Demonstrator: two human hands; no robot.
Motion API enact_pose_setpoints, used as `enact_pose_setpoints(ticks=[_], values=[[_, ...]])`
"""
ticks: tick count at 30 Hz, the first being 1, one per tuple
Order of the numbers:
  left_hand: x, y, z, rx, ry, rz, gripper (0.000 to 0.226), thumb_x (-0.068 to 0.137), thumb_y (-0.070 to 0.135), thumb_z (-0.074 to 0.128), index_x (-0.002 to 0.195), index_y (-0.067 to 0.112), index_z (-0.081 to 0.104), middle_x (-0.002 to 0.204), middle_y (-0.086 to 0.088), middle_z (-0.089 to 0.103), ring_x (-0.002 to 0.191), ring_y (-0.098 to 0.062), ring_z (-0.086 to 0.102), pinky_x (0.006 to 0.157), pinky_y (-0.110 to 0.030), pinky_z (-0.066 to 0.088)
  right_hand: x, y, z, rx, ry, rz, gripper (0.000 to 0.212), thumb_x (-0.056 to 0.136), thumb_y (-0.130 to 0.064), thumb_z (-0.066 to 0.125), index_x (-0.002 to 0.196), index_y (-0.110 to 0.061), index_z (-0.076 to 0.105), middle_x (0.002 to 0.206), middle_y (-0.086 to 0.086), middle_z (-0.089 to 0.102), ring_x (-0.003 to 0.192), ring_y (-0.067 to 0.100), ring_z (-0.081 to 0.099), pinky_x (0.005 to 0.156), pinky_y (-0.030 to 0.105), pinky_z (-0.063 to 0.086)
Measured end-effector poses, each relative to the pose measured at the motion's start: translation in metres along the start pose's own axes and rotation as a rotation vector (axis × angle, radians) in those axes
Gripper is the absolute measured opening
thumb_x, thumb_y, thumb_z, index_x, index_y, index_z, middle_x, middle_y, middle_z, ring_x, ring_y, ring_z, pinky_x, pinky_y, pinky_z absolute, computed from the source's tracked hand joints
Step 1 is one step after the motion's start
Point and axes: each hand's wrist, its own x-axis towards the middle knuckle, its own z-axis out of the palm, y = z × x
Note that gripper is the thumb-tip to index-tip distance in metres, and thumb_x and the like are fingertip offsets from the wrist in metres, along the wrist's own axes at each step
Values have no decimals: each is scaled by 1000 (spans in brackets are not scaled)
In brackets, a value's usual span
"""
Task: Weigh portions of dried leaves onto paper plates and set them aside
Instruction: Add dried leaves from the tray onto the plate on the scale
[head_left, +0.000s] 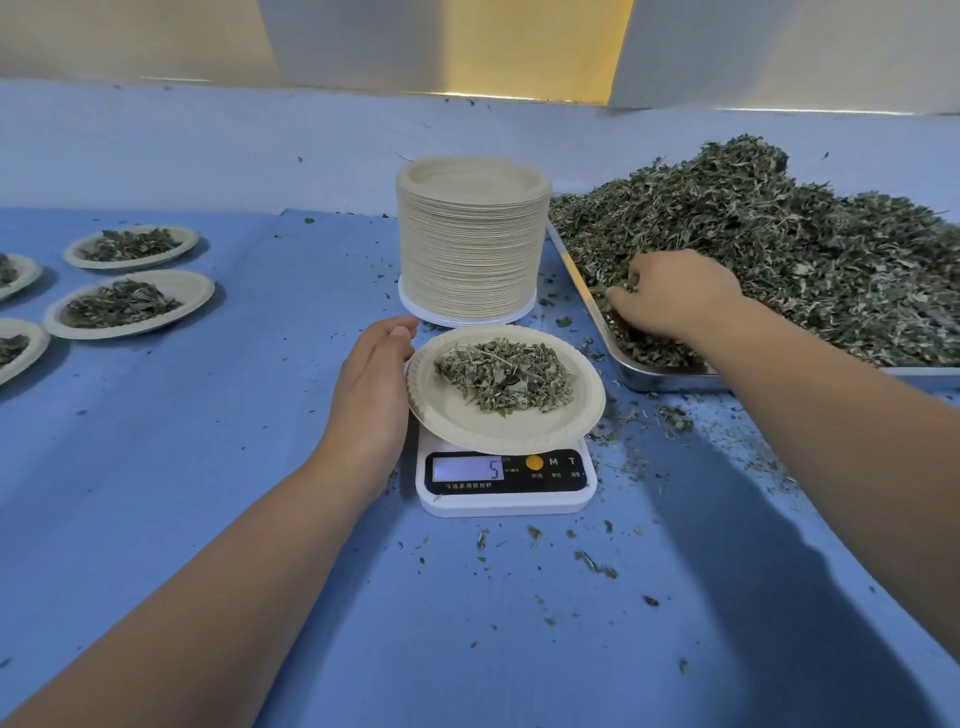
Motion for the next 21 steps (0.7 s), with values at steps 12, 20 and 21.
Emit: enact_pose_setpoints(ticks=[12,20,21], values=[[-1,0,-1,-2,8,9,39,85,45,38,110,36,66,110,21,64,103,4,59,91,-28,45,-19,-4,-23,321,192,-62,24,97,-36,58,98,-13,66,68,2,61,54,15,54,58,30,49],[-3,1,-1,33,-4,23,32,85,49,40,102,42,66,102,30,65,96,14,59,84,-22,42,-46,-58,-81,572,318,-207,24,94,-45,60,97,-23,70,80,-13,63,77,9,57,68,24,40],[-4,1,-1,33,-4,26,33,85,49,40,103,42,66,99,32,65,93,16,59,82,-21,41,-52,-67,-84,620,286,-238,23,94,-47,61,96,-26,70,82,-16,64,76,4,57,65,21,40]])
